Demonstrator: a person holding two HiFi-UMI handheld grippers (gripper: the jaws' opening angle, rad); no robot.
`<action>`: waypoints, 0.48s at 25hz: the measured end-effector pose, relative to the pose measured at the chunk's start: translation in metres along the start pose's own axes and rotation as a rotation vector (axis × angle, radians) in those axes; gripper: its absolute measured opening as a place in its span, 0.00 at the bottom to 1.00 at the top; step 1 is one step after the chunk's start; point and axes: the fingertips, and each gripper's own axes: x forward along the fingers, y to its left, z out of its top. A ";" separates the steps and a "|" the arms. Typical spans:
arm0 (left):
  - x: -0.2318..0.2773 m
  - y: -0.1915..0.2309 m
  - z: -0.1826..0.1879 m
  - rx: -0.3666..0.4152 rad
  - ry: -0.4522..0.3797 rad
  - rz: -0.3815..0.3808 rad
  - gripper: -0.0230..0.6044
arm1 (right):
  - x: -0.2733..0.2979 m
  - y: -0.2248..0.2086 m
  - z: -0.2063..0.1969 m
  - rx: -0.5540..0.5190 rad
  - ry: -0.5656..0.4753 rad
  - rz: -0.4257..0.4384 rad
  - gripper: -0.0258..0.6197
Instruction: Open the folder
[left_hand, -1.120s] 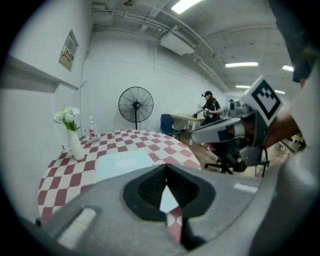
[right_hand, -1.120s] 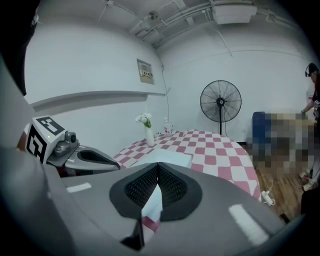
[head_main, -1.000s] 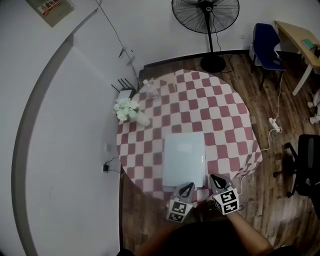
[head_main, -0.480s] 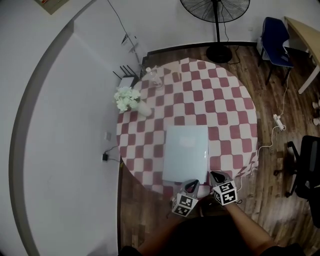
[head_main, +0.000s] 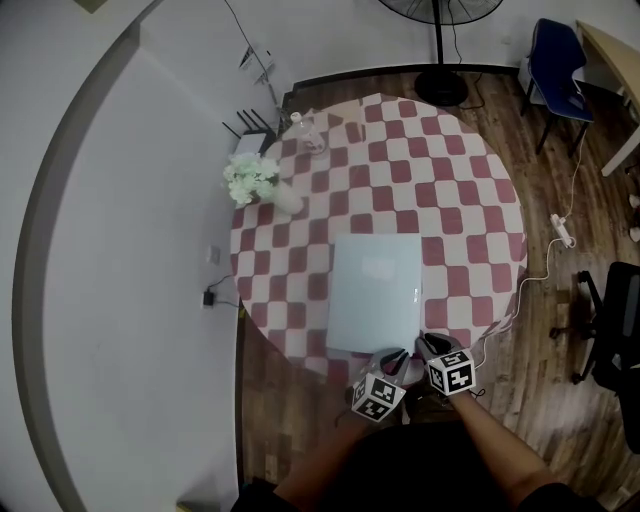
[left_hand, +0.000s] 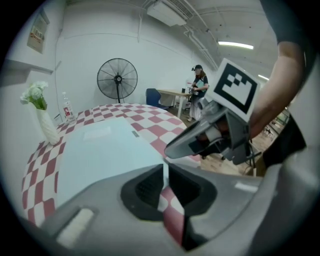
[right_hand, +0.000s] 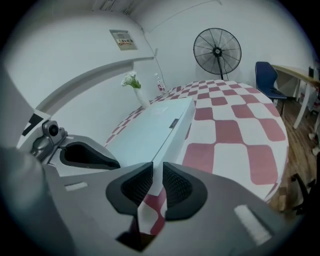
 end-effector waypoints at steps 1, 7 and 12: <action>0.001 0.000 -0.002 0.003 0.006 -0.007 0.09 | 0.003 0.000 -0.001 0.031 0.001 0.008 0.14; 0.002 0.006 -0.006 0.006 0.014 -0.007 0.10 | 0.012 0.001 -0.003 0.140 -0.003 0.008 0.14; 0.009 -0.001 -0.005 0.121 0.031 -0.025 0.16 | 0.013 -0.003 -0.004 0.192 -0.001 0.014 0.18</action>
